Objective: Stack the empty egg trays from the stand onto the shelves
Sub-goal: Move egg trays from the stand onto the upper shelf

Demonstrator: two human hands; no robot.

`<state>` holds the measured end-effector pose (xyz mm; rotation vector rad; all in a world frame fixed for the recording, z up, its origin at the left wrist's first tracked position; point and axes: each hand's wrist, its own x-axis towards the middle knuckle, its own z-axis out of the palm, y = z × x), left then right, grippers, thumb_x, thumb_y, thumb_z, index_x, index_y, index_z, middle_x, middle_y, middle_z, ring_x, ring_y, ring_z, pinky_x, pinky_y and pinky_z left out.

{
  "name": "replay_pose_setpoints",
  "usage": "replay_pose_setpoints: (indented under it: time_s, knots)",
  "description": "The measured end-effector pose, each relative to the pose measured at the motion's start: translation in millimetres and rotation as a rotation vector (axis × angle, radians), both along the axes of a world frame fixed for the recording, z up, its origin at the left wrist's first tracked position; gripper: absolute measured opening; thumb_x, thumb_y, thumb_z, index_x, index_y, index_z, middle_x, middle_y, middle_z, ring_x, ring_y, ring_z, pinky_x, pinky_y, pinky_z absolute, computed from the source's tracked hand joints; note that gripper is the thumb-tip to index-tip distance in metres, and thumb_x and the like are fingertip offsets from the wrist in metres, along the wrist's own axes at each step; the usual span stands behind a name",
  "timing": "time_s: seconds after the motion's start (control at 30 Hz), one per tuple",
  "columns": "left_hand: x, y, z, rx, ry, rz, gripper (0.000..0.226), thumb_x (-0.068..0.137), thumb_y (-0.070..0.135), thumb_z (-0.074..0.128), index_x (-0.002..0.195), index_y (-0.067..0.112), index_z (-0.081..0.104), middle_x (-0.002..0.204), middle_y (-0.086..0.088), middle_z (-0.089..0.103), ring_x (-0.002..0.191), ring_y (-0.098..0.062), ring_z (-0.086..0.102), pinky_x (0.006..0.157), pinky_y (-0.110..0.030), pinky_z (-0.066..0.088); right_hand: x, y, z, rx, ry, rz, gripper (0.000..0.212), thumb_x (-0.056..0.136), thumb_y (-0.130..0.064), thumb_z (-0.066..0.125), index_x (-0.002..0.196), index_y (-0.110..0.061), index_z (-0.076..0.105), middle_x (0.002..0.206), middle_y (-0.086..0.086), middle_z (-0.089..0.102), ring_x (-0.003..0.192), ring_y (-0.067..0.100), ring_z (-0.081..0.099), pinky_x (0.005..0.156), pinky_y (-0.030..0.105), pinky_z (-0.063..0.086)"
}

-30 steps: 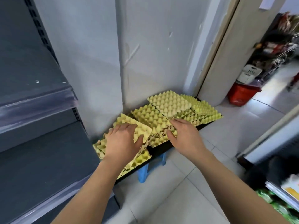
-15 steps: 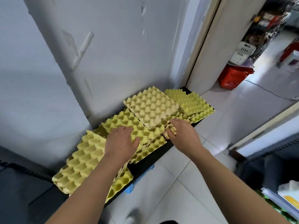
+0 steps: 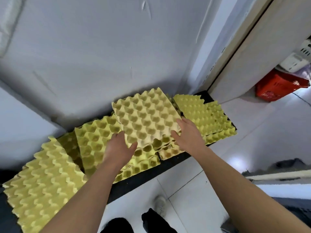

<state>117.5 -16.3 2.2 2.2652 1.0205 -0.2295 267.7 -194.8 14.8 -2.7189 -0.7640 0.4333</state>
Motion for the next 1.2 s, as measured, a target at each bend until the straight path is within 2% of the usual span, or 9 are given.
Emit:
replay_pose_setpoints:
  time_s: [0.2,0.33,0.43,0.57,0.73,0.9,1.07,1.2]
  knots:
    - [46.7,5.4,-51.2,-0.041,0.114,0.132,0.089,0.080,0.055,0.067,0.148,0.017,0.022,0.144,-0.013,0.035,0.128,-0.033,0.042,0.098,-0.047,0.044,65.9,14.0,-48.9,-0.083,0.111,0.071,0.069,0.092,-0.048,0.049,0.149,-0.018,0.024,0.156,0.014,0.019,0.144,0.027,0.014,0.115,0.042,0.023]
    - [63.1,8.0,-79.4,-0.107,0.201,0.184,0.111,0.073,0.057,0.073,0.153,0.021,0.005,0.152,-0.014,0.021,0.138,-0.034,0.029,0.105,-0.048,0.039,89.5,26.0,-78.7,-0.160,0.181,0.078,0.079,0.088,-0.057,0.050,0.151,-0.026,0.014,0.157,0.016,0.005,0.144,0.033,0.008,0.115,0.046,0.021]
    - [71.2,9.6,-97.7,-0.155,0.204,0.221,0.120,0.069,0.058,0.077,0.153,0.023,-0.002,0.153,-0.013,0.022,0.138,-0.034,0.029,0.106,-0.051,0.038,102.8,33.5,-97.9,-0.219,0.225,0.066,0.089,0.083,-0.063,0.053,0.151,-0.032,0.005,0.157,0.018,-0.002,0.145,0.035,0.004,0.116,0.049,0.016]
    - [77.6,10.0,-109.5,-0.192,0.195,0.287,0.126,0.069,0.056,0.078,0.153,0.020,-0.009,0.157,-0.013,0.018,0.142,-0.033,0.024,0.110,-0.049,0.033,115.1,38.4,-114.9,-0.227,0.294,0.032,0.097,0.076,-0.067,0.059,0.150,-0.037,0.003,0.157,0.018,-0.006,0.144,0.037,0.003,0.115,0.053,0.015]
    - [79.6,7.5,-110.9,-0.213,0.149,0.342,0.130,0.067,0.051,0.081,0.153,0.017,-0.011,0.160,-0.012,0.009,0.145,-0.032,0.019,0.112,-0.046,0.030,118.7,41.3,-120.5,-0.156,0.334,-0.045,0.100,0.069,-0.064,0.069,0.148,-0.038,0.014,0.156,0.016,0.001,0.142,0.040,0.010,0.111,0.059,0.023]
    - [79.5,6.6,-89.9,-0.223,0.015,0.430,0.133,0.065,0.044,0.085,0.153,0.022,-0.011,0.161,-0.006,-0.001,0.140,-0.032,0.030,0.102,-0.045,0.042,114.5,39.0,-106.0,-0.005,0.347,-0.088,0.095,0.065,-0.063,0.072,0.145,-0.038,0.027,0.154,0.013,0.009,0.142,0.034,0.011,0.111,0.057,0.024]
    - [68.6,-3.2,-48.3,-0.159,-0.143,0.479,0.129,0.063,0.036,0.087,0.154,0.017,-0.003,0.159,-0.008,0.009,0.140,-0.029,0.031,0.104,-0.042,0.038,107.2,35.2,-75.8,0.104,0.329,-0.064,0.094,0.063,-0.064,0.073,0.143,-0.039,0.030,0.153,0.011,0.010,0.142,0.032,0.011,0.111,0.056,0.025]
    - [40.0,-20.7,-13.9,-0.108,-0.297,0.558,0.127,0.058,0.034,0.090,0.152,0.019,0.008,0.152,-0.005,0.024,0.137,-0.024,0.033,0.105,-0.040,0.036,94.0,34.3,-39.2,0.127,0.253,0.046,0.096,0.063,-0.072,0.066,0.144,-0.040,0.026,0.153,0.013,0.009,0.142,0.034,0.010,0.112,0.056,0.022]
